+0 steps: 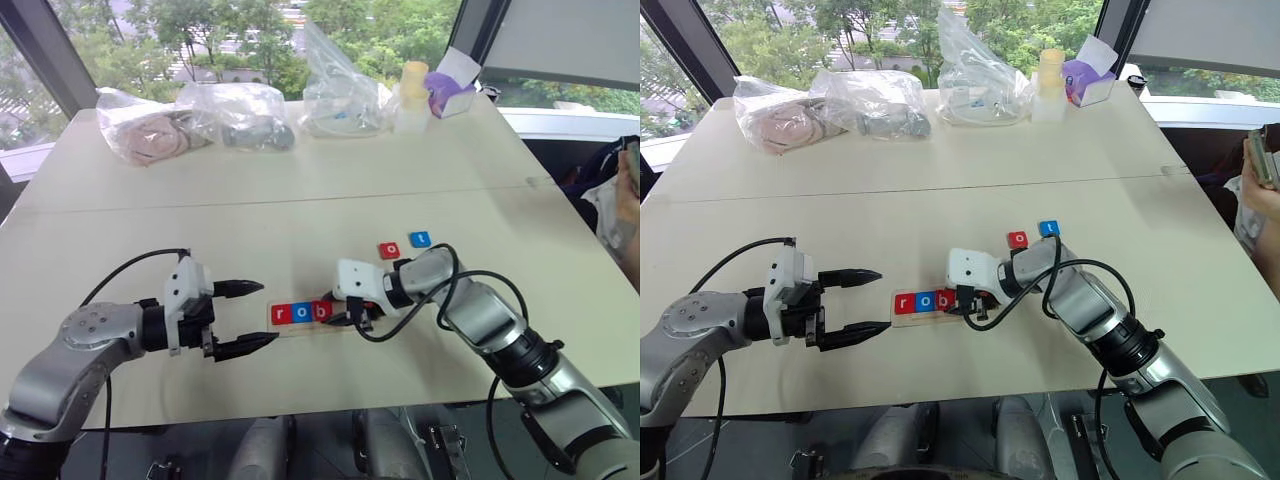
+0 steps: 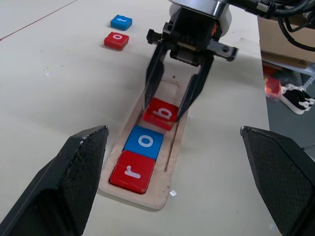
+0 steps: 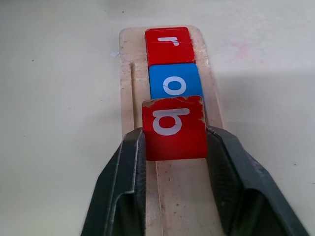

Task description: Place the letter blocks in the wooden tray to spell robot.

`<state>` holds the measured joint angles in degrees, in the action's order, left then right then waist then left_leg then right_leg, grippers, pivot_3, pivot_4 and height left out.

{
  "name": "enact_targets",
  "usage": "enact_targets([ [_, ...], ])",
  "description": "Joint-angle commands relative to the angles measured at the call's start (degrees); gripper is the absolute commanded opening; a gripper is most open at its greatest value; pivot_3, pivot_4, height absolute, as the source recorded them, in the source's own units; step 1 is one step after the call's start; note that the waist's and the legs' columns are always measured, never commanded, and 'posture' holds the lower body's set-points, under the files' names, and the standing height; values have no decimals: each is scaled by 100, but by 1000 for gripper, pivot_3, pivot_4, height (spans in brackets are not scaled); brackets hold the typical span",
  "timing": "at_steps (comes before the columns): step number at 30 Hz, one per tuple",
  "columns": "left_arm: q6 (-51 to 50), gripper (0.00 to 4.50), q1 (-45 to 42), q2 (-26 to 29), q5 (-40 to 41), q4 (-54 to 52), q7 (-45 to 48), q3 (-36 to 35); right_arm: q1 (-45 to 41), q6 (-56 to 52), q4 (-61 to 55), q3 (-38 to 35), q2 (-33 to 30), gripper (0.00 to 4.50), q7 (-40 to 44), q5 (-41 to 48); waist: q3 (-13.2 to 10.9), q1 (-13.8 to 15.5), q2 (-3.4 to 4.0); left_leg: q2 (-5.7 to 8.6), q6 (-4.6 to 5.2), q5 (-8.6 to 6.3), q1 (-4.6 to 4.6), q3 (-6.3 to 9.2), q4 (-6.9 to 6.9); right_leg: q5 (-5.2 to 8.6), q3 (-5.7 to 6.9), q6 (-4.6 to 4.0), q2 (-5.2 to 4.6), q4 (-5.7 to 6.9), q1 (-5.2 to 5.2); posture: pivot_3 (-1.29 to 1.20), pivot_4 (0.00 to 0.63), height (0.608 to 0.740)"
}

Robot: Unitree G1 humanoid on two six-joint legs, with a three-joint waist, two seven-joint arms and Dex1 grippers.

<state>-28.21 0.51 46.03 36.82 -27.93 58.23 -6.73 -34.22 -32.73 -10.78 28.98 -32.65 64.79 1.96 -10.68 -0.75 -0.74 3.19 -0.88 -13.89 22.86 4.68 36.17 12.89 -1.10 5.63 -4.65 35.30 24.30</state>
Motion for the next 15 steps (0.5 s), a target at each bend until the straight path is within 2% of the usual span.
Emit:
enact_targets([
  [1,16,4500,17,3,81,-188,-38,-120,-105,77,-84,1,47,3578,-19,-16,0,0,0,0,0,0,0,0,0,0,0,0,0,0,0,0,150,740],
  [2,13,4500,11,-2,80,-189,-46,-115,-104,96,-70,1,45,4117,-25,-31,0,-1,0,0,0,0,0,0,0,0,0,0,0,0,0,0,150,740],
  [3,12,4500,8,-6,80,-192,-53,-112,-104,107,-58,2,43,4473,-32,-44,0,-1,0,0,0,0,0,0,0,0,0,0,1,0,0,0,150,740],
  [15,6,4500,-22,-19,96,-209,-91,-56,-156,-69,0,-282,122,4473,-218,42,0,-1,0,0,0,0,0,0,1,-1,0,1,1,2,0,0,150,740],
])
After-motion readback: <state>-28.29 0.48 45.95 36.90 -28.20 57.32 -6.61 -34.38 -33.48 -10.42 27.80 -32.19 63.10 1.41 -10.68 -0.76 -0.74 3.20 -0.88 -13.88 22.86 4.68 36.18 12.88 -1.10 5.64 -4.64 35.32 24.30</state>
